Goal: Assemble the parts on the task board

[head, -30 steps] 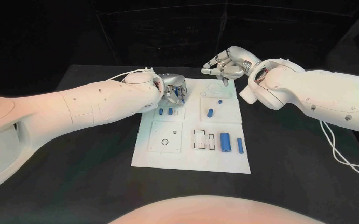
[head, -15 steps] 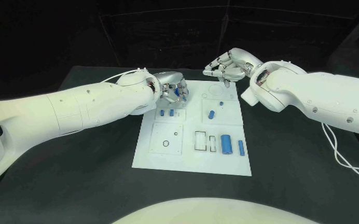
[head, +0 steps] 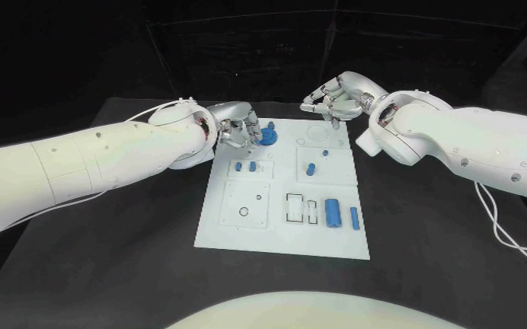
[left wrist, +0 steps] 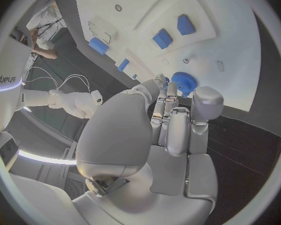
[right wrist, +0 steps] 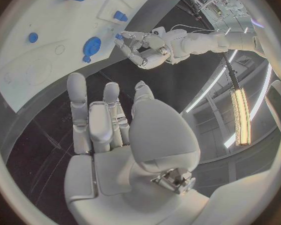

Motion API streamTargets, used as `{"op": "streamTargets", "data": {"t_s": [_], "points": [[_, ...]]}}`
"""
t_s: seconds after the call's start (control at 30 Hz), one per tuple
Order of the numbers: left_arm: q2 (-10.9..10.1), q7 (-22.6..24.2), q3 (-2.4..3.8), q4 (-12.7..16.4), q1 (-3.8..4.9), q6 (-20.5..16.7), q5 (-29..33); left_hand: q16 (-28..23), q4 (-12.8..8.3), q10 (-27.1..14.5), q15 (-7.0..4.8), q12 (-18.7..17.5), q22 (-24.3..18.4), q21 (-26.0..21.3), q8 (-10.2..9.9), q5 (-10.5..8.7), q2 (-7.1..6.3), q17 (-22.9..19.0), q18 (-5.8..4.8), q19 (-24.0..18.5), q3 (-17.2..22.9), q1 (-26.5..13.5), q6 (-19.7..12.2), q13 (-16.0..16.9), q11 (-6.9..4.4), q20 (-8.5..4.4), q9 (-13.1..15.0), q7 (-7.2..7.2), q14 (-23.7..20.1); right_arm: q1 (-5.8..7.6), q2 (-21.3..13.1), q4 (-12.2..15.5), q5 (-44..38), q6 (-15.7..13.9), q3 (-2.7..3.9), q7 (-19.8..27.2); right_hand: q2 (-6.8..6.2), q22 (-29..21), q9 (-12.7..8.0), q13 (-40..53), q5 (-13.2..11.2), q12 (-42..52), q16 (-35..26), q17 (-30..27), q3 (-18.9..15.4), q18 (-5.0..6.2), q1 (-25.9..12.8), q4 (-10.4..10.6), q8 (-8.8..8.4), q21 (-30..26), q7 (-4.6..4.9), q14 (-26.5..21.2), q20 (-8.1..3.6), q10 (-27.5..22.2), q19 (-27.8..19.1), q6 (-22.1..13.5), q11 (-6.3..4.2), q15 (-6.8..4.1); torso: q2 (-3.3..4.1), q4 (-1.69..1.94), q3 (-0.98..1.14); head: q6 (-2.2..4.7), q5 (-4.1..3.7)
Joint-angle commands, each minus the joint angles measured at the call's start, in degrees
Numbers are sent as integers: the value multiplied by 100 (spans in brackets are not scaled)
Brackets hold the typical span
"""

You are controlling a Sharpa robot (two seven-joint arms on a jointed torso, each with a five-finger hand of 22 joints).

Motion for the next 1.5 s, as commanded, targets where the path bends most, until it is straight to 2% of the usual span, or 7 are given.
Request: {"op": "streamTargets", "data": {"t_s": [0.03,0.2,0.43,0.7,0.9,1.33,1.5], "points": [[-106,2,11,61,12,161,134,20,-10,41,-18,-25,13,40,-34,30,-20,5,-102,12,29,-48,35,-5,16,-39,4,-5,63,11,-6,-1,-12,28,3,26,36,6,0,7,34,27,11,8,-15,114,41,-9,1,-12,-2,95,-13,-16,16,-26,-18,14,5,-2,0,-3,2],[-190,-58,12,48,13,349,144,20,-18,48,-17,-33,16,42,-39,29,-33,2,-102,12,32,-54,39,-5,18,-39,4,-3,62,11,-2,-7,-12,32,3,21,42,-1,0,-2,37,17,3,-2,-19,115,49,-10,2,-16,-3,94,-13,-21,14,-26,-19,14,4,-2,0,-2,9],[-102,-166,7,-144,8,616,123,10,1,62,-9,-63,11,30,-59,27,-44,-28,-101,5,27,-117,46,-3,29,-34,1,8,52,11,6,-9,-12,34,3,22,42,-1,0,-2,37,17,3,-2,-19,115,49,-10,2,-16,-3,94,-13,-21,14,-26,-19,14,8,-17,-1,-2,29],[46,-182,-1,-366,-4,664,34,13,1,62,-8,-68,11,30,-63,28,-43,-21,-101,4,29,-119,44,-3,29,-34,0,9,53,11,-2,-7,-12,30,3,19,42,-1,0,-2,37,17,3,-2,-19,115,49,-10,2,-16,-3,94,-13,-21,14,-26,-19,14,9,-4,4,-4,6],[137,-189,-4,-493,-6,705,-15,13,1,61,-7,-72,10,28,-66,28,-41,-21,-101,3,32,-120,42,-3,29,-33,0,9,52,11,-1,0,-12,30,3,17,42,-1,0,-2,37,17,3,-2,-19,115,49,-10,2,-16,-3,94,-13,-21,14,-26,-19,14,9,-14,4,-10,18],[265,-182,-18,-600,-19,808,-96,12,-1,61,-7,-74,12,29,-68,28,-41,-26,-101,4,33,-120,41,-3,29,-33,-1,9,51,11,6,10,-12,37,3,13,42,-1,0,-2,37,17,3,-2,-19,115,49,-10,2,-16,-3,94,-13,-21,14,-26,-19,14,9,-9,-1,-21,23],[297,-209,-26,-626,-21,844,-157,13,-2,61,-7,-76,11,28,-70,28,-42,-24,-101,3,33,-120,41,-3,29,-32,-1,9,51,11,5,15,-12,38,3,11,42,-1,0,-2,37,17,3,-2,-19,115,49,-10,2,-16,-3,94,-13,-21,14,-26,-19,14,6,-15,7,-35,27]]}}
